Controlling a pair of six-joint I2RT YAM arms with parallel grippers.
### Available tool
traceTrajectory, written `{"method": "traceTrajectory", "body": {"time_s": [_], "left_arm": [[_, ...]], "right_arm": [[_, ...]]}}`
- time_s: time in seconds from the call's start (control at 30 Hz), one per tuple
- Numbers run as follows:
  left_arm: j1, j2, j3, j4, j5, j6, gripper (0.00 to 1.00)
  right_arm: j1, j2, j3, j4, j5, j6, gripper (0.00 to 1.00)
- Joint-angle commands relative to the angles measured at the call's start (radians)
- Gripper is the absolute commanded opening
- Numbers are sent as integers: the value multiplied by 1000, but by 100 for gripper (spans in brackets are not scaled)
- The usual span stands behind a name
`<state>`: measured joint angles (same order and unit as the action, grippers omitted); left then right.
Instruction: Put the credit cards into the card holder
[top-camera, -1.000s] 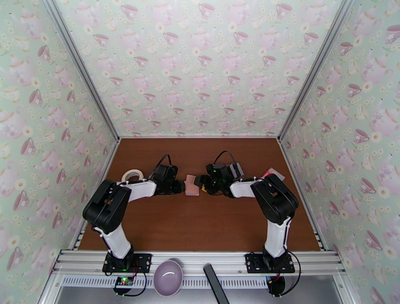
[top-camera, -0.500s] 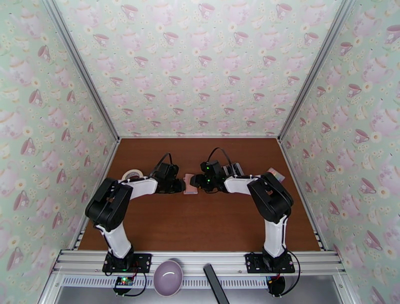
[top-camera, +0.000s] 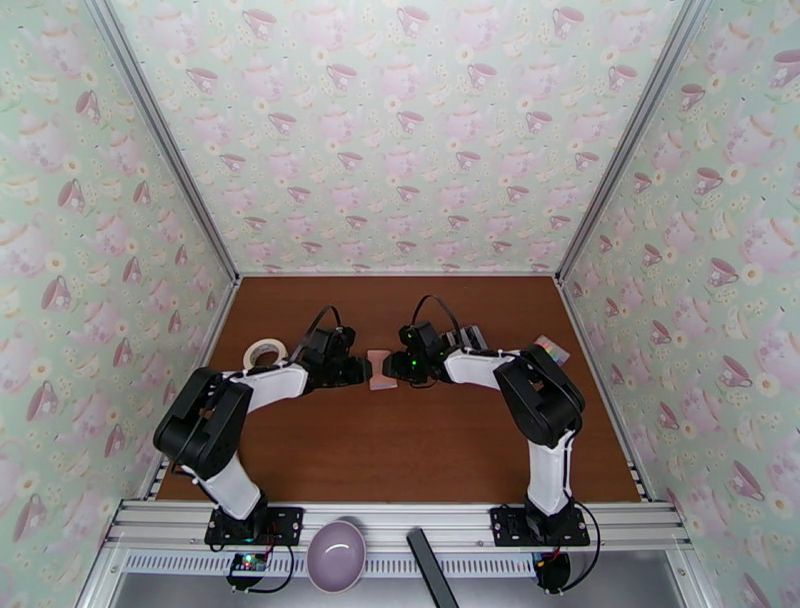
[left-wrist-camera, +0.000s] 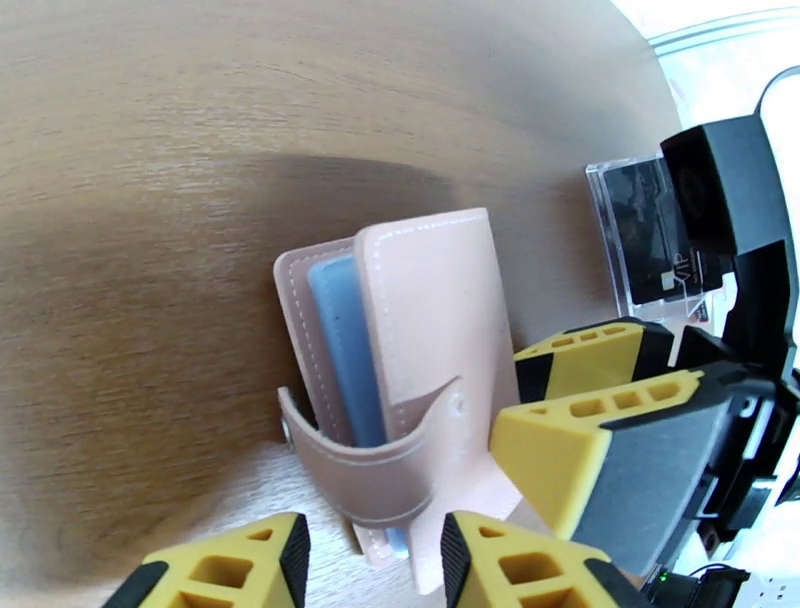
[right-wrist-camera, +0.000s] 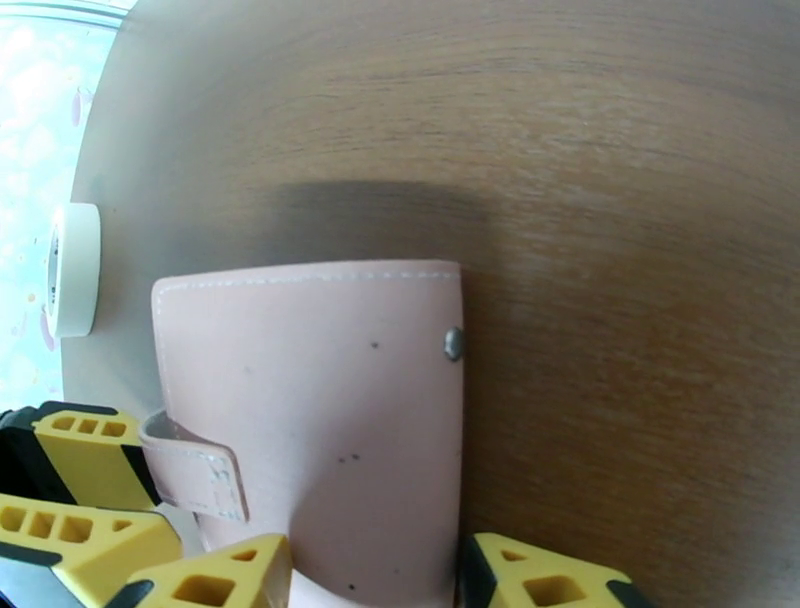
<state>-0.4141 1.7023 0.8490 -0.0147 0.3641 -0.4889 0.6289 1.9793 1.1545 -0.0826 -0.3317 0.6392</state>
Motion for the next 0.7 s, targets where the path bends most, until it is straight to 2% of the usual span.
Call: {"method": "traceTrajectory", "body": {"time_s": [0.0,0.07,0.17,0.23,0.5,0.67], "left_arm": [[-4,35,40,17,27,-13,42],[-5,59,60,-15,5,-11,42],[-6,98,97,-86,-40,9,42],[-7,130,128,-140,-65,28,40],[-14,175,173,-257,-176,79,33],[-18,189,169,-245,-158,83,33]], "right_arm": [[16,44,14,-92,31,-19,47],[16,43,14,-88,29,-18,48],[15,38,11,-68,12,-15,62],[9,39,7,-41,-11,-10,65],[-16,62,-19,92,-136,50,67],[-43,104,-57,266,-250,140,65]]}}
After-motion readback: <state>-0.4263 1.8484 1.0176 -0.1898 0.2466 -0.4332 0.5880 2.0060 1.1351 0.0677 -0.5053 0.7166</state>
